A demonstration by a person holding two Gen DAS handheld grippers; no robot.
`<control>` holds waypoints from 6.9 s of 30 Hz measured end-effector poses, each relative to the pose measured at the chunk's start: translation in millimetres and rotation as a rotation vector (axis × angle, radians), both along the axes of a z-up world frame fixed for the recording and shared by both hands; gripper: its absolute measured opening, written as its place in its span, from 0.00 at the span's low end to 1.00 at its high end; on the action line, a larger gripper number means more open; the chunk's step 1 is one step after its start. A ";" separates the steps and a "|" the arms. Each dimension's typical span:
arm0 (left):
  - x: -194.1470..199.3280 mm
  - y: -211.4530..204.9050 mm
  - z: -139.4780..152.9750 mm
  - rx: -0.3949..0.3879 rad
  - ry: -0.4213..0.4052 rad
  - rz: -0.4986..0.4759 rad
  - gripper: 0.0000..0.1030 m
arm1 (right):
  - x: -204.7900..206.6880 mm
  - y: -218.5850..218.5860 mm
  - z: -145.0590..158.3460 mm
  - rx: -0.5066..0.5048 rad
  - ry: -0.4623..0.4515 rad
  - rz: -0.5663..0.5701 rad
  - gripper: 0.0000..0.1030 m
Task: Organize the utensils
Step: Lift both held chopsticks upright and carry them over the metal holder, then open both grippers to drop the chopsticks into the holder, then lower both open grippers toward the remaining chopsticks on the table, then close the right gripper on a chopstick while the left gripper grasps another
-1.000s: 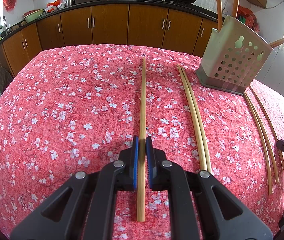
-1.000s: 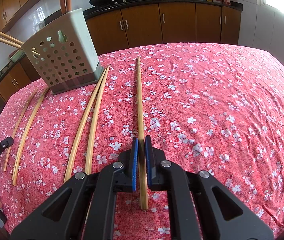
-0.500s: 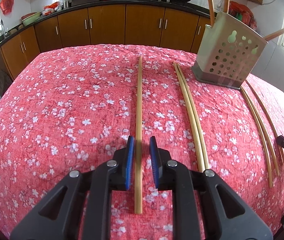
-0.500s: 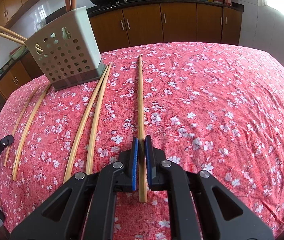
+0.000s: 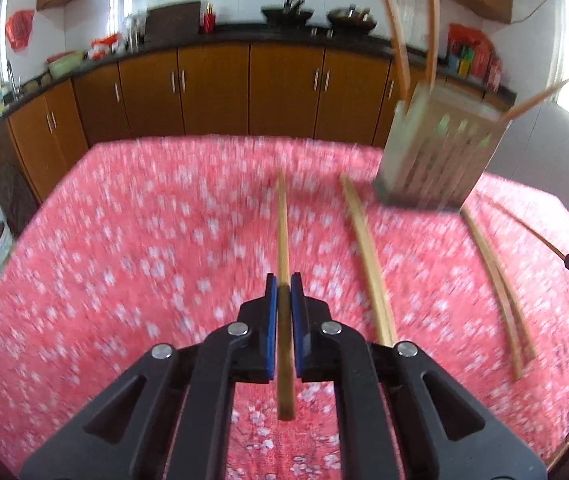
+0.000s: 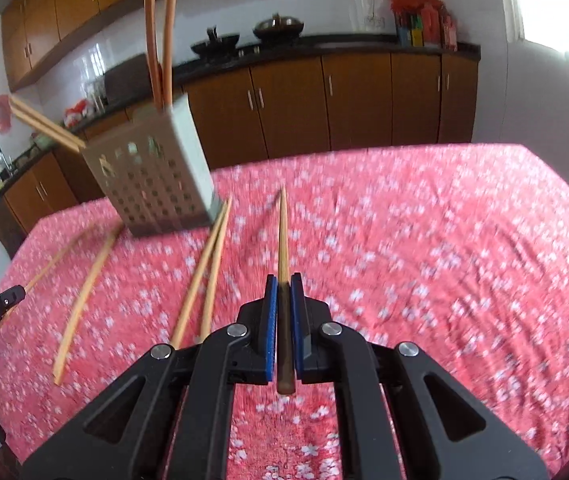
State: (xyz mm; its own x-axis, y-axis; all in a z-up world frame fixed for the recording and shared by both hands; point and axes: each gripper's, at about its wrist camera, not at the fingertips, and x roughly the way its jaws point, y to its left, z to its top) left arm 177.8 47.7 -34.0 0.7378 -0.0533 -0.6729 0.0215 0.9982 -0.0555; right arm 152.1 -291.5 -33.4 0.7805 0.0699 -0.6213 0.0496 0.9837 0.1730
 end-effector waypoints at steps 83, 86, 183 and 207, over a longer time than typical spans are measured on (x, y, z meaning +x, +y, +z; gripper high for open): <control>28.1 -58.4 200.3 -0.065 -0.486 0.020 0.34 | 18.6 27.8 168.2 -0.011 -0.473 0.028 0.41; 6.8 -44.1 184.5 -0.053 -0.458 0.027 0.35 | 7.7 18.7 158.4 -0.004 -0.435 0.020 0.41; 39.9 5.1 -51.5 0.045 0.143 0.062 0.17 | 39.1 14.9 -60.0 -0.045 0.201 0.015 0.08; 39.6 5.8 -51.5 0.041 0.145 0.067 0.18 | 38.8 13.9 -60.0 -0.043 0.201 0.015 0.08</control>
State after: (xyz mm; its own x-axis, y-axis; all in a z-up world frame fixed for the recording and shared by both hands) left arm 217.4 53.5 -85.5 0.6339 0.0223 -0.7731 -0.0506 0.9986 -0.0127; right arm 190.9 -277.6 -93.4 0.6396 0.0501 -0.7671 0.0645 0.9908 0.1186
